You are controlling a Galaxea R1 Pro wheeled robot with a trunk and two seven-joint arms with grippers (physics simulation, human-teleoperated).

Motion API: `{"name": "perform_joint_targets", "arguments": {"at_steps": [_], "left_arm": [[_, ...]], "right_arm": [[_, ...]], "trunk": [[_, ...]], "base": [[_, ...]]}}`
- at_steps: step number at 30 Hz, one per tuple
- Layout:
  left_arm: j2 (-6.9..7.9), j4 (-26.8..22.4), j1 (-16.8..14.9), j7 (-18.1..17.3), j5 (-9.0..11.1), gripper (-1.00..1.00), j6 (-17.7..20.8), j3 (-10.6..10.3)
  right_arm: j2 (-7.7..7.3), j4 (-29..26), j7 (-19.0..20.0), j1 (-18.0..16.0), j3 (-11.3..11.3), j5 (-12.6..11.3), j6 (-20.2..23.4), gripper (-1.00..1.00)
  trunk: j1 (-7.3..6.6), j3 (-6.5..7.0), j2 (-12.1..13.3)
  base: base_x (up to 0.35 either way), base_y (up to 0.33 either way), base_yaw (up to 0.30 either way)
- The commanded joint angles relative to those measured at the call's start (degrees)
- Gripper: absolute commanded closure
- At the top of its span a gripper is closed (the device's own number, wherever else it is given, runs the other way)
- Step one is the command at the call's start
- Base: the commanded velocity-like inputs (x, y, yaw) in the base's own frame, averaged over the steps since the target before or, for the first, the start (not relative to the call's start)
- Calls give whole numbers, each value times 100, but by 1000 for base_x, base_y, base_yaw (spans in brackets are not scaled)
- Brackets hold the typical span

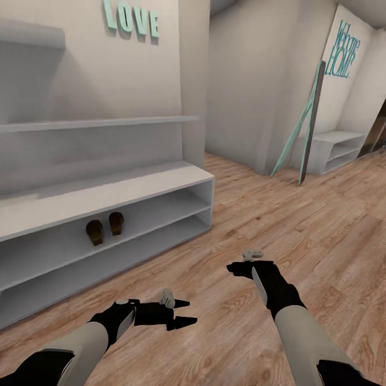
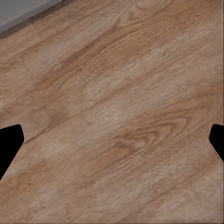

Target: Pick up the two gym shoes and the two sandals from the corridor floor and place them onto the hallstand (shoe rack) in the corridor, making sure they are on the rack and not on the floor. Arrange them so the two gym shoes are next to each other and the two sandals are next to each other.

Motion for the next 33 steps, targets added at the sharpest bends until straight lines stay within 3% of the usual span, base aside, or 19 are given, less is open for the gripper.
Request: {"name": "perform_joint_targets", "arguments": {"at_steps": [1, 11, 33], "left_arm": [[1, -4, -2, -1, -15, -100, -59, -13], [0, -4, -2, 2, -11, -100, -59, -11], [0, -4, -2, 8, -11, -100, -59, -11]], "right_arm": [[8, -8, 49, -2, -36, 62, 24, -100], [8, -8, 49, -3, -37, 62, 24, -100], [8, -8, 46, -3, -37, 62, 24, -100]], "trunk": [[-1, 0, -2], [-1, 52, -2], [-1, 167, -2]], "base": [[0, 0, -270], [83, 0, -270], [333, -82, -270]]}}
